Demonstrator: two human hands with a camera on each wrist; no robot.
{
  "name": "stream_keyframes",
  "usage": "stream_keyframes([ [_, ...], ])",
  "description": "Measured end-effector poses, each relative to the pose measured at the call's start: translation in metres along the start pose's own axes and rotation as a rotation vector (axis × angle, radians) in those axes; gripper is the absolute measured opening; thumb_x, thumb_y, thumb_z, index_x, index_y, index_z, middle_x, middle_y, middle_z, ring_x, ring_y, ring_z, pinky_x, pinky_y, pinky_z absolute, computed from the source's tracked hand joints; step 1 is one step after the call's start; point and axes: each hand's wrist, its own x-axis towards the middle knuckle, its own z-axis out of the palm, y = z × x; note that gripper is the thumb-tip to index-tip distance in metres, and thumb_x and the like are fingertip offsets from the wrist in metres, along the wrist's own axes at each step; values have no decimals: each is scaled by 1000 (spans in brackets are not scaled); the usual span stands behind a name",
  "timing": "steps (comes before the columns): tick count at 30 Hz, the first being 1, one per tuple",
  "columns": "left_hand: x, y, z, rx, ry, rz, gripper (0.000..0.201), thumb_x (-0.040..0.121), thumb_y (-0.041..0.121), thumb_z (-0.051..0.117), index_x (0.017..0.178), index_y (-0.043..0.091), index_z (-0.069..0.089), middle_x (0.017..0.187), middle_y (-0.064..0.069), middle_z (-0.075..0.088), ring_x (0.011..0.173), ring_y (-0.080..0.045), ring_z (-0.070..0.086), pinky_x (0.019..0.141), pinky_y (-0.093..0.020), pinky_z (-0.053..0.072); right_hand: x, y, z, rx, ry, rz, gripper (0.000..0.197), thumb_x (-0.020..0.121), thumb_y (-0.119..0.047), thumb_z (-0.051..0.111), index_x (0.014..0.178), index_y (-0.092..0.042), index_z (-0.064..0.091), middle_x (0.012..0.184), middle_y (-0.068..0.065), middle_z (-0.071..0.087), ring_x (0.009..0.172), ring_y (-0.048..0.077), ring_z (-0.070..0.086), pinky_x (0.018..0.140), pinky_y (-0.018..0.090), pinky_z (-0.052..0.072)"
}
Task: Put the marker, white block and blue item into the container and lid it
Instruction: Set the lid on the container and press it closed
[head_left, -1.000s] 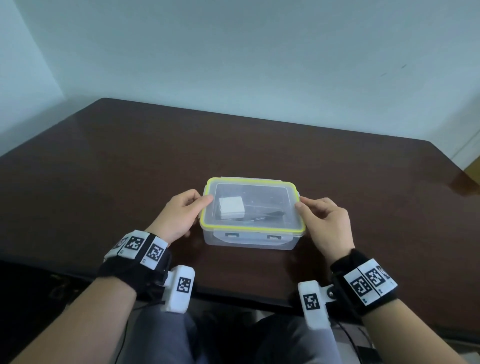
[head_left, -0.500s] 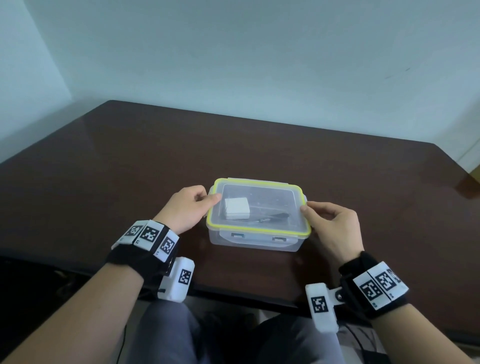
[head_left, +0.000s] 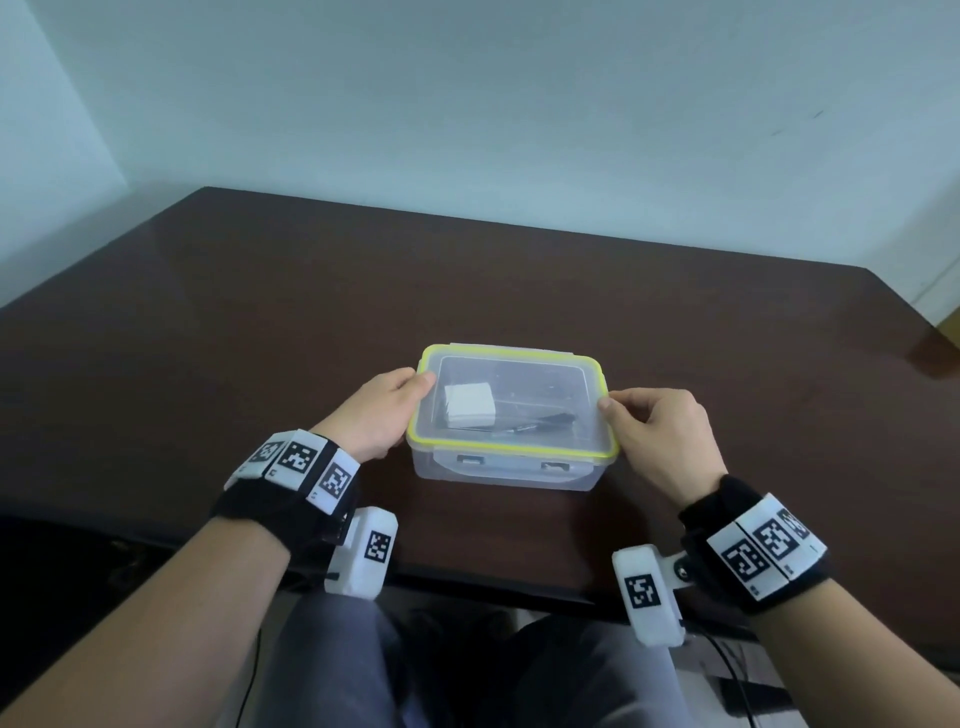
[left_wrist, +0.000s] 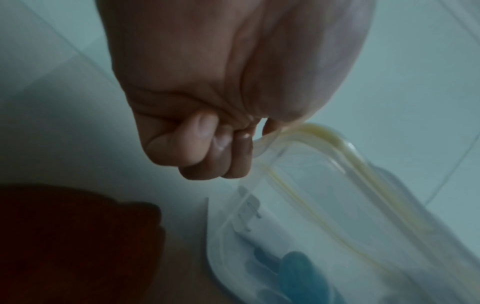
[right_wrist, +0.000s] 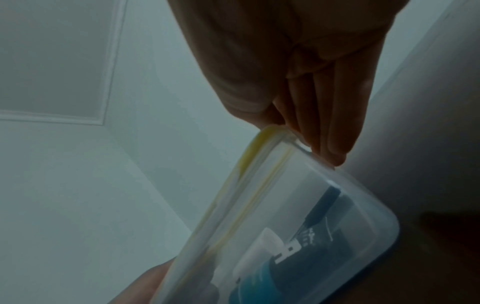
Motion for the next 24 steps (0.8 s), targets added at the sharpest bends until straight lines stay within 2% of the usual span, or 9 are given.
stream_keyframes([
  [3,7,4,-3,25,-3,-20,53,107,52,30,107,7,58,85,-6,54,72,-21,50,63,-34,41,5,-1,0,40,0,24,23,90,-28,62,100,-16,78,83,-7,74,81,10,68,64,16,43],
  [5,15,9,-3,50,1,-22,52,107,53,28,105,9,57,88,-6,56,75,-22,52,65,-34,44,12,-1,0,67,5,36,22,90,-28,63,99,-15,78,81,-7,72,82,10,67,66,17,44],
  [8,28,18,-1,111,18,-2,45,108,50,26,92,16,51,83,-6,55,73,-24,53,60,-32,44,30,1,1,103,9,58,23,89,-29,63,98,-15,78,82,-6,73,84,13,69,71,22,48],
  [11,44,22,3,90,43,-2,47,108,50,27,102,11,54,86,-8,55,70,-24,52,57,-30,44,49,2,4,107,33,93,23,87,-31,62,96,-17,78,85,-4,74,85,14,69,71,21,47],
  [14,57,21,6,-92,58,-54,50,105,53,33,112,10,57,82,-6,53,61,-20,46,50,-25,39,62,2,8,142,60,115,22,87,-30,62,94,-18,78,85,-5,73,83,12,68,66,18,45],
  [17,62,18,5,-333,45,-125,44,99,59,43,102,17,55,68,-1,42,49,-14,33,42,-20,25,69,3,13,189,80,153,23,85,-31,62,93,-17,79,89,-4,76,87,15,70,77,26,52],
  [20,62,16,5,-504,36,-135,41,96,60,52,95,20,55,62,2,40,45,-11,30,42,-19,22,71,5,17,215,80,172,25,85,-33,62,94,-18,79,90,-4,76,88,15,71,84,33,57],
  [22,59,10,5,-561,22,-106,38,96,58,54,92,20,52,63,3,41,44,-10,32,42,-20,24,69,3,15,249,72,158,21,87,-32,61,93,-20,78,88,-4,76,85,15,71,78,32,59],
  [24,48,6,2,-550,24,-83,38,98,57,53,95,19,54,69,-1,49,49,-12,41,44,-22,30,61,0,11,402,42,169,17,91,-27,62,97,-16,74,90,0,74,81,16,71,62,23,57],
])
